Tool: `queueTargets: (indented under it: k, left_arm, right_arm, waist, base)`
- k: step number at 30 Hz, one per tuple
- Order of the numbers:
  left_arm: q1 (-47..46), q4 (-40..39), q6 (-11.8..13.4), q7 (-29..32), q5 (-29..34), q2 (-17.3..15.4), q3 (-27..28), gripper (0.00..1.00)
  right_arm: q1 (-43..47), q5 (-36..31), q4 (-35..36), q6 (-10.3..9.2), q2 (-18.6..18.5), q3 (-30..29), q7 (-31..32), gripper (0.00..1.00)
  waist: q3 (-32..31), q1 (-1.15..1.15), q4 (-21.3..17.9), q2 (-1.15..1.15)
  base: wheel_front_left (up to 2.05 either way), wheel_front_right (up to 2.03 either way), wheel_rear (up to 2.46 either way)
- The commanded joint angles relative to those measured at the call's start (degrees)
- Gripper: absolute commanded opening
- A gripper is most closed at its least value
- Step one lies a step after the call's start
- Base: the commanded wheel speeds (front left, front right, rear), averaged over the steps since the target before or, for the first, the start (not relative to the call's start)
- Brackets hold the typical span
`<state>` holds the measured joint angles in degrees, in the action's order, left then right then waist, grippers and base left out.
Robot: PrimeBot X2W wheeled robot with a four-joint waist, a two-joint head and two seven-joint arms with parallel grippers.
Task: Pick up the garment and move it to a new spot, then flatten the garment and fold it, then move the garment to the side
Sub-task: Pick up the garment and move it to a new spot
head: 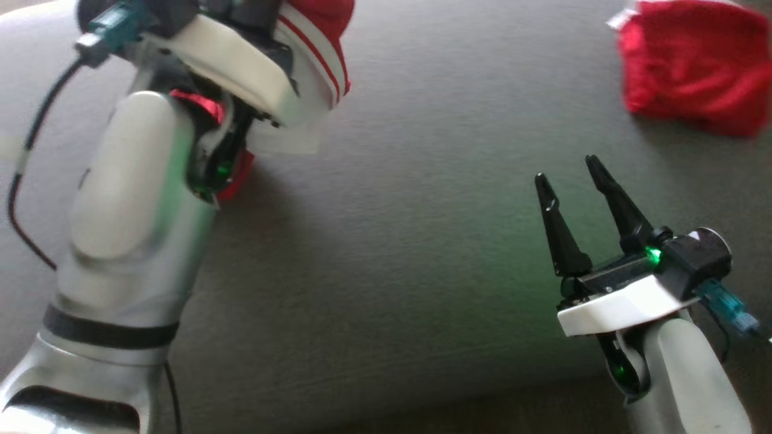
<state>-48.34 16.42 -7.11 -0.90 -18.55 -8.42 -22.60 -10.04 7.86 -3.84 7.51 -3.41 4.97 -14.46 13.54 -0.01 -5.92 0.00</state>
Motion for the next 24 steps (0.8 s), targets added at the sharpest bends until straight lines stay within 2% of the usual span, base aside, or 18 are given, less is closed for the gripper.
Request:
queueTargets:
  k: [1, 8, 17, 18, 19, 20, 21, 24]
  left_arm:
    - [-2.3, -2.1, -0.3, 0.3, 0.0, -1.0, 0.8, 0.00]
    - [-3.9, 4.3, 0.9, -0.2, 4.2, 1.1, -4.3, 0.00]
    - [-4.4, 20.7, 1.6, -7.6, 6.0, 4.1, -9.0, 0.00]
    - [-4.4, 22.2, 1.8, -8.5, 6.0, 4.4, -9.3, 0.20]
    - [-4.5, 23.5, 2.0, -9.2, 6.0, 4.6, -9.8, 0.35]
    - [-4.6, 24.5, 2.1, -9.9, 6.0, 4.8, -10.2, 0.72]
    - [-4.7, 25.3, 2.2, -10.6, 5.9, 5.0, -10.7, 1.00]
    - [-4.9, 26.0, 2.5, -11.9, 5.4, 5.3, -11.4, 1.00]
  right_arm:
    - [-2.0, 0.3, 2.2, -0.02, 0.5, 0.9, -0.5, 1.00]
    - [-4.2, 0.1, 3.3, -0.02, 0.5, -0.4, -0.5, 1.00]
    - [-5.5, -0.1, 4.4, -0.02, 0.5, -1.2, -0.5, 1.00]
    - [-5.5, 0.0, 4.4, -0.02, 0.5, -1.1, -0.5, 1.00]
    - [-5.4, 0.0, 4.4, -0.02, 0.5, -1.0, -0.5, 1.00]
    - [-5.3, -0.1, 4.3, -0.02, 0.5, -1.1, -0.5, 1.00]
    - [-5.2, -0.2, 4.3, -0.02, 0.5, -1.1, -0.5, 1.00]
    - [-4.9, -0.5, 4.1, -0.02, 0.5, -0.9, -0.5, 1.00]
  waist:
    - [1.4, 0.01, -4.7, 0.00]
    - [7.0, 0.01, -11.2, 0.00]
    - [12.4, 0.01, -13.8, 0.00]
    - [12.5, 0.01, -13.8, 0.00]
    - [12.5, 0.01, -13.8, 0.00]
    - [12.3, 0.01, -13.6, 0.00]
    - [12.1, 0.01, -13.2, 0.00]
    - [11.3, 0.01, -12.2, 0.00]
  base:
    - [0.00, 0.00, 0.00]
    - [0.00, 0.00, 0.00]
    - [0.00, 0.00, 0.00]
    - [0.00, 0.00, 0.00]
    - [0.00, 0.00, 0.00]
    - [0.00, 0.00, 0.00]
    - [0.00, 0.00, 0.00]
    - [0.00, 0.00, 0.00]
